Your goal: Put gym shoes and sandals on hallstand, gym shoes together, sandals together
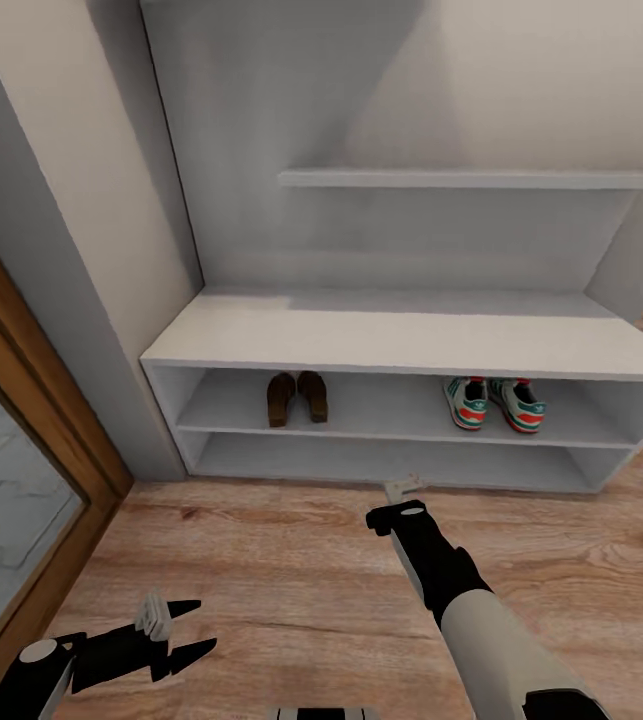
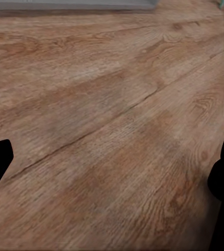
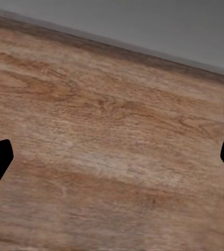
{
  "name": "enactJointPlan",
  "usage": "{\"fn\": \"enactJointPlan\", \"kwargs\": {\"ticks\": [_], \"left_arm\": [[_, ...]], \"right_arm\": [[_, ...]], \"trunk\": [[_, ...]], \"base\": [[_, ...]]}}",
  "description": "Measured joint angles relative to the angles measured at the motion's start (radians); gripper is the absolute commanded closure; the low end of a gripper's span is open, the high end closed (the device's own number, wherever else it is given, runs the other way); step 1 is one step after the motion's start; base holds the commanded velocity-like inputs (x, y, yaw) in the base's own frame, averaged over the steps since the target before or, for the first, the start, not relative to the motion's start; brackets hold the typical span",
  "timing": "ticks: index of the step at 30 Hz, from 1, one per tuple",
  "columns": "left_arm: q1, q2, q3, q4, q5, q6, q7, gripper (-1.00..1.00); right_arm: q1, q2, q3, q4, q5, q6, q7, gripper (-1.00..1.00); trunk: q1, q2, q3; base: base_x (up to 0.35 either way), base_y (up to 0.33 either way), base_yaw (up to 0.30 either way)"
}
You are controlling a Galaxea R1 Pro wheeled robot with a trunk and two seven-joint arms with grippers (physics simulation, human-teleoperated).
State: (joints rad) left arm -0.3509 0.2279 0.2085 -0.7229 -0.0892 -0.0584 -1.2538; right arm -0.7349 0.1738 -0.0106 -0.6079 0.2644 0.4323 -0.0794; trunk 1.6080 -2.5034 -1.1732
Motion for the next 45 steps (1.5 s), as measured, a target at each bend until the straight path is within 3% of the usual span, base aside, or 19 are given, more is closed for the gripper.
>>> {"fn": "enactJointPlan", "kwargs": {"ticks": [15, 23, 28, 45], "left_arm": [[0.0, 0.007, 0.002, 0.0, 0.0, 0.0, 0.005, -1.0], [0.0, 0.005, 0.002, 0.0, 0.0, 0.0, 0.04, -1.0], [0.0, 0.008, 0.002, 0.0, 0.001, 0.0, 0.044, -1.0], [0.0, 0.01, 0.002, 0.001, 0.0, 0.001, 0.05, -1.0]], "right_arm": [[0.0, 0.0, 0.0, 0.0, 0.001, -0.019, -0.001, -1.0], [0.0, 0.0, 0.0, 0.0, 0.003, -0.026, 0.002, -1.0], [0.001, 0.0, 0.0, 0.006, 0.003, -0.069, 0.003, -1.0], [0.002, -0.029, -0.001, 0.136, -0.002, -0.224, 0.004, -1.0]], "trunk": [[-0.001, 0.0, 0.018], [-0.001, 0.0, 0.019], [-0.001, 0.0, 0.019], [-0.011, 0.01, 0.084]], "base": [[-0.023, -0.003, -0.068], [0.0, 0.0, -0.004], [0.0, 0.0, 0.0], [0.0, 0.0, 0.0]]}}
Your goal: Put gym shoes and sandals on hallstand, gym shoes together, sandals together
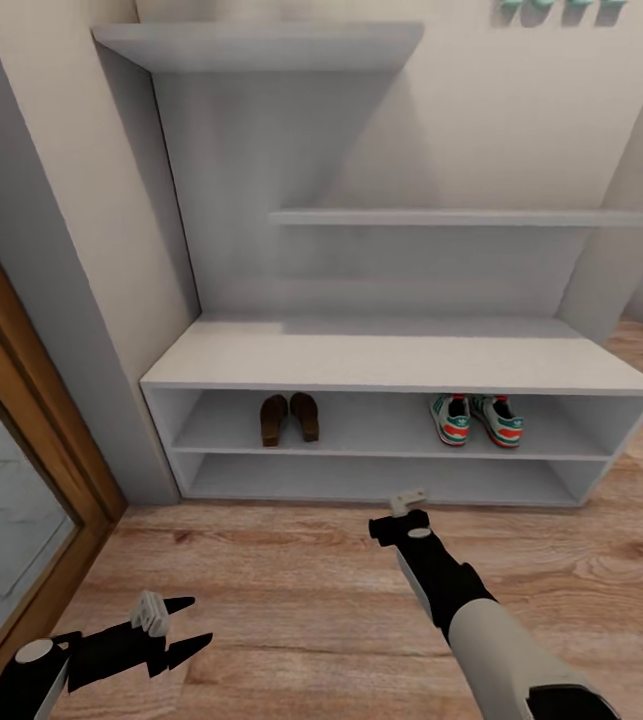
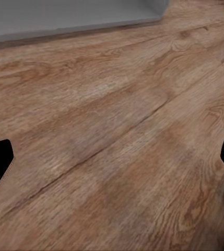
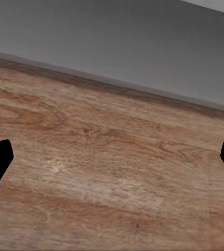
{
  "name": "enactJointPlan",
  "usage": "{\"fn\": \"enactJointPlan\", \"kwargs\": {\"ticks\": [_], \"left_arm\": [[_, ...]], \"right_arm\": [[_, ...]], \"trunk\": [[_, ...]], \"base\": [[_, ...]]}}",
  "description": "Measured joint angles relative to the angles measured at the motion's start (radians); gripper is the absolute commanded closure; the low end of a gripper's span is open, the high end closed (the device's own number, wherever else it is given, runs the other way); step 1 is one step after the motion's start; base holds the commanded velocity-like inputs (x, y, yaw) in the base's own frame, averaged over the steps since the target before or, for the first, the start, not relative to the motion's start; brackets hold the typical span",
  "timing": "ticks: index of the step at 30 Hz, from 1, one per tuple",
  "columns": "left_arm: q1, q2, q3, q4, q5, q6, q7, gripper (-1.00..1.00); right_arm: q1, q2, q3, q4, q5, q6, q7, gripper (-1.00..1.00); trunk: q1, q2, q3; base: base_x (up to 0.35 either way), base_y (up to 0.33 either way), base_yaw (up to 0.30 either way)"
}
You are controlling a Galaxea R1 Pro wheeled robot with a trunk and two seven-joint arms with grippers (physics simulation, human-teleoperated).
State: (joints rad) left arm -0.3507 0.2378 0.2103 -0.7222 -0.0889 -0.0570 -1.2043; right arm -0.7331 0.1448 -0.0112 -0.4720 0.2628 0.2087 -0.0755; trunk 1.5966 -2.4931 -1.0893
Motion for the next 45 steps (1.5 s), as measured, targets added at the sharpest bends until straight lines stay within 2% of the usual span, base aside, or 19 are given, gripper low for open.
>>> {"fn": "enactJointPlan", "kwargs": {"ticks": [14, 19, 20, 23, 25, 31, 35, 40, 44, 45], "left_arm": [[0.0, 0.002, 0.0, 0.001, 0.0, 0.0, 0.072, -1.0], [0.0, 0.002, 0.0, 0.002, 0.0, 0.0, 0.099, -1.0], [0.0, 0.003, 0.003, 0.002, 0.0, 0.0, 0.11, -1.0], [0.0, 0.003, 0.024, 0.004, -0.001, 0.001, 0.131, -1.0], [0.0, 0.003, 0.033, 0.004, -0.002, 0.002, 0.135, -1.0], [0.0, 0.002, 0.092, 0.005, -0.004, 0.002, 0.149, -1.0], [0.0, 0.002, 0.127, 0.005, -0.006, 0.002, 0.154, -1.0], [0.0, 0.002, 0.148, 0.004, -0.008, 0.002, 0.172, -1.0], [0.001, 0.002, 0.154, 0.005, -0.008, 0.0, 0.222, -1.0], [0.002, 0.0, 0.155, 0.009, -0.009, -0.002, 0.284, -1.0]], "right_arm": [[0.0, -0.066, 0.0, 0.141, -0.001, -0.183, 0.002, -1.0], [0.001, -0.095, 0.0, 0.196, 0.0, -0.237, 0.002, -1.0], [0.001, -0.108, 0.0, 0.224, -0.001, -0.262, 0.002, -1.0], [0.001, -0.134, 0.0, 0.29, -0.003, -0.327, 0.002, -1.0], [0.001, -0.139, 0.0, 0.308, -0.003, -0.346, 0.002, -1.0], [0.002, -0.168, 0.0, 0.402, -0.005, -0.467, 0.002, -1.0], [0.019, -0.184, 0.0, 0.426, -0.006, -0.528, 0.002, -1.0], [0.057, -0.195, -0.001, 0.436, -0.008, -0.57, 0.002, -1.0], [0.095, -0.201, -0.001, 0.44, -0.009, -0.6, 0.002, -1.0], [0.131, -0.203, -0.001, 0.441, -0.009, -0.644, 0.003, -1.0]], "trunk": [[-0.054, 0.098, 0.044], [-0.073, 0.133, 0.059], [-0.077, 0.14, 0.063], [-0.088, 0.161, 0.072], [-0.096, 0.175, 0.078], [-0.119, 0.217, 0.097], [-0.134, 0.245, 0.11], [-0.153, 0.28, 0.125], [-0.169, 0.308, 0.138], [-0.172, 0.315, 0.141]], "base": [[0.0, 0.0, 0.0], [0.0, 0.0, 0.0], [0.0, 0.0, 0.0], [0.0, 0.0, 0.0], [0.0, 0.0, 0.0], [0.0, 0.0, 0.0], [0.0, 0.0, 0.0], [0.0, 0.0, 0.0], [0.0, 0.0, 0.0], [0.0, 0.0, 0.0]]}}
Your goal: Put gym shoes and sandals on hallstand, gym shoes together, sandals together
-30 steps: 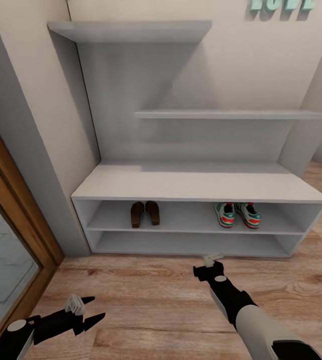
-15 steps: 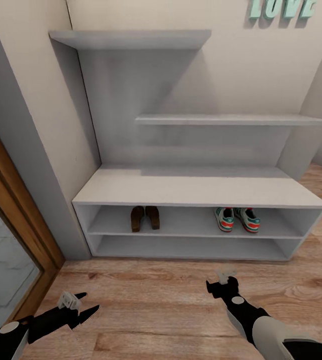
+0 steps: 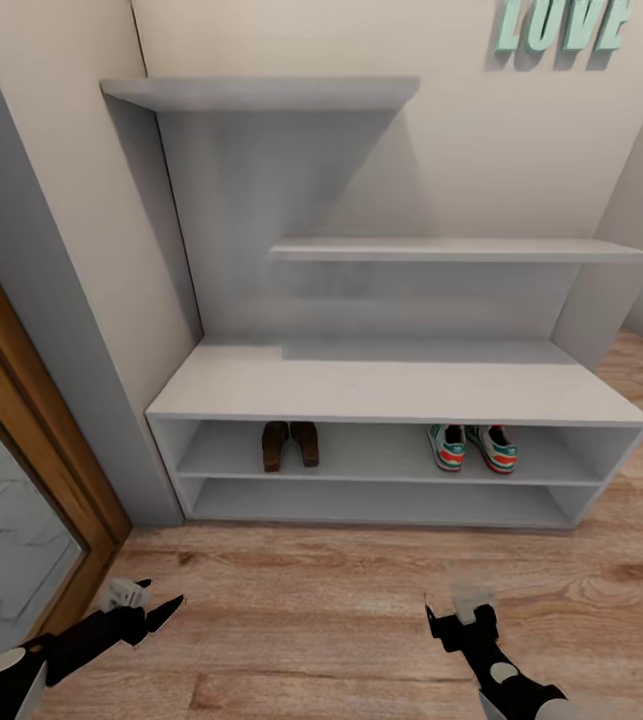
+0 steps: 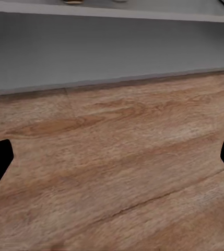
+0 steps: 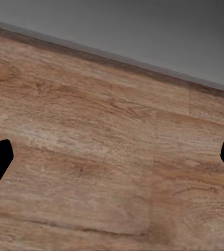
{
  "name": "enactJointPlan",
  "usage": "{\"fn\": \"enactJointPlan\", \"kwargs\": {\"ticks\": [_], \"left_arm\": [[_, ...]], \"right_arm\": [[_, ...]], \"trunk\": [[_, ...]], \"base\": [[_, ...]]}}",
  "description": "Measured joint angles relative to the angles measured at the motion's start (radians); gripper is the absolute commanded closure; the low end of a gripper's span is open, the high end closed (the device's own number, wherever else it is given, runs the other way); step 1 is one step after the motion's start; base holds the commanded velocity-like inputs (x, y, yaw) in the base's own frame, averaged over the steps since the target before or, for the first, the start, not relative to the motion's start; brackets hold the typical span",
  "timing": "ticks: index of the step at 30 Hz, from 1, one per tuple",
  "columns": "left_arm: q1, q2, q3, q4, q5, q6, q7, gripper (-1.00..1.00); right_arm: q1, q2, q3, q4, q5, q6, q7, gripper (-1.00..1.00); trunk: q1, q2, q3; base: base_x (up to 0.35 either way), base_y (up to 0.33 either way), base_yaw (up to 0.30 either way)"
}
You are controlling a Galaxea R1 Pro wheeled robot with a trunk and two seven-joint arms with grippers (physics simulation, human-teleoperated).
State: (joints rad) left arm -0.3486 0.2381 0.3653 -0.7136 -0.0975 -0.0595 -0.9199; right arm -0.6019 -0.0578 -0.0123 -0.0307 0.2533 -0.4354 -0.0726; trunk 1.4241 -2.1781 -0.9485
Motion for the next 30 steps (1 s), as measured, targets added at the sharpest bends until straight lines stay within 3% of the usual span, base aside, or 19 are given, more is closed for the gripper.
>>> {"fn": "enactJointPlan", "kwargs": {"ticks": [10, 15, 16, 17, 22, 23, 30], "left_arm": [[0.026, -0.001, 0.003, 0.008, 0.001, -0.008, 0.123, -1.0], [0.061, -0.006, 0.004, 0.009, 0.003, -0.011, 0.218, -1.0], [0.071, -0.008, 0.004, 0.009, 0.003, -0.014, 0.254, -1.0], [0.09, -0.016, 0.004, 0.01, 0.005, -0.035, 0.339, -1.0], [0.099, -0.027, 0.004, 0.023, 0.008, -0.074, 0.435, -1.0], [0.1, -0.031, 0.004, 0.045, 0.009, -0.086, 0.481, -1.0], [0.101, -0.033, 0.004, 0.089, 0.009, -0.095, 0.53, -1.0]], "right_arm": [[0.078, -0.005, 0.0, 0.0, 0.0, -0.088, 0.0, -1.0], [0.112, -0.006, 0.0, 0.0, -0.001, -0.113, 0.0, -1.0], [0.117, -0.006, 0.0, 0.0, -0.001, -0.119, 0.0, -1.0], [0.135, -0.007, 0.0, 0.001, -0.001, -0.15, 0.0, -1.0], [0.143, -0.006, -0.001, 0.001, -0.002, -0.166, 0.0, -1.0], [0.145, -0.005, -0.001, 0.001, -0.002, -0.169, 0.0, -1.0], [0.148, -0.003, -0.001, 0.001, -0.002, -0.171, -0.001, -1.0]], "trunk": [[-0.038, 0.07, 0.031], [-0.058, 0.105, 0.047], [-0.061, 0.112, 0.05], [-0.065, 0.119, 0.053], [-0.084, 0.154, 0.069], [-0.088, 0.161, 0.072], [-0.115, 0.21, 0.094]], "base": [[0.0, 0.0, 0.0], [0.0, 0.0, 0.0], [0.0, 0.0, 0.0], [0.0, 0.0, 0.0], [0.0, 0.0, 0.0], [0.0, 0.0, 0.0], [0.0, 0.0, 0.0]]}}
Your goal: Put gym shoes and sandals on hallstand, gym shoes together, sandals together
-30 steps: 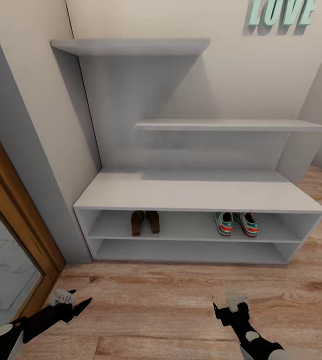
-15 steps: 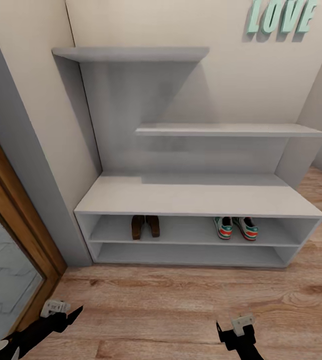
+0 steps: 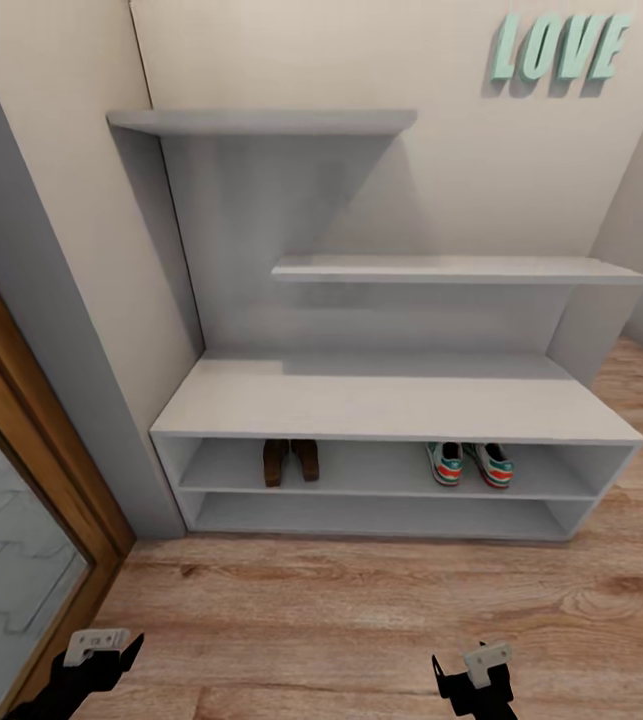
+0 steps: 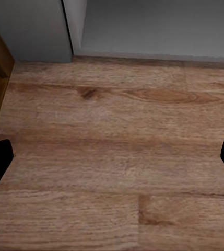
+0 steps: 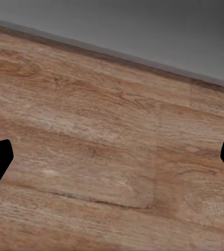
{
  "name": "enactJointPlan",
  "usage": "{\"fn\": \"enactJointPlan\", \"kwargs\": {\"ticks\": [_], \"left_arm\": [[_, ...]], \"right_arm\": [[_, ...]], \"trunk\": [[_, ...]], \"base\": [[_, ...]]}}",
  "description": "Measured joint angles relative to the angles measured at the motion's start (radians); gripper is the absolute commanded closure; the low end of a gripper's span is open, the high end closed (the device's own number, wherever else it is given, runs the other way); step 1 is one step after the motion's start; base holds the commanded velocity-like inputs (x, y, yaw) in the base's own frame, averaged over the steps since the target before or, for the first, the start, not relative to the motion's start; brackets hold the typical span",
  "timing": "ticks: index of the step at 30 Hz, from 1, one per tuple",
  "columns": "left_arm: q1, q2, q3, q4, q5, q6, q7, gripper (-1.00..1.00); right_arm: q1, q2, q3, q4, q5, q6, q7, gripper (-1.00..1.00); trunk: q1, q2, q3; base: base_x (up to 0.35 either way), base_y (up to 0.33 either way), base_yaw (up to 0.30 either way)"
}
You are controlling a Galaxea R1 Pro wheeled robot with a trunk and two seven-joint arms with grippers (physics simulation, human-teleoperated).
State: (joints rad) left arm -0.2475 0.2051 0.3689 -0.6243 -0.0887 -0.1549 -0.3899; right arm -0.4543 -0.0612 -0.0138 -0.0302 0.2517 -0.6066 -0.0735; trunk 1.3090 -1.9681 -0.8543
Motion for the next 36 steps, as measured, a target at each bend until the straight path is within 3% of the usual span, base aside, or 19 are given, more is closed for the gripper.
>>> {"fn": "enactJointPlan", "kwargs": {"ticks": [14, 23, 24, 30, 36], "left_arm": [[0.001, 0.0, 0.0, 0.041, 0.0, -0.002, 0.023, -1.0], [0.001, 0.001, -0.001, 0.116, -0.001, -0.05, 0.025, -1.0], [0.002, 0.0, -0.003, 0.149, -0.002, -0.078, 0.066, -1.0], [0.004, -0.001, -0.006, 0.155, -0.003, -0.08, 0.076, -1.0], [0.004, -0.001, -0.01, 0.216, -0.007, -0.083, 0.077, -1.0]], "right_arm": [[0.01, 0.003, -0.001, 0.0, -0.004, -0.002, -0.002, -1.0], [0.019, 0.005, -0.001, 0.001, -0.1, -0.001, -0.003, -1.0], [0.029, 0.007, -0.001, 0.002, -0.134, -0.001, -0.004, -1.0], [0.05, 0.006, 0.0, 0.002, -0.137, -0.001, -0.004, -1.0], [0.056, 0.009, 0.001, 0.003, -0.135, 0.001, -0.003, -1.0]], "trunk": [[-0.054, 0.098, 0.044], [-0.088, 0.161, 0.072], [-0.092, 0.168, 0.075], [-0.115, 0.21, 0.094], [-0.138, 0.252, 0.113]], "base": [[0.0, 0.0, 0.0], [0.0, 0.0, 0.0], [0.0, 0.0, 0.0], [0.0, 0.0, 0.0], [0.0, 0.0, 0.0]]}}
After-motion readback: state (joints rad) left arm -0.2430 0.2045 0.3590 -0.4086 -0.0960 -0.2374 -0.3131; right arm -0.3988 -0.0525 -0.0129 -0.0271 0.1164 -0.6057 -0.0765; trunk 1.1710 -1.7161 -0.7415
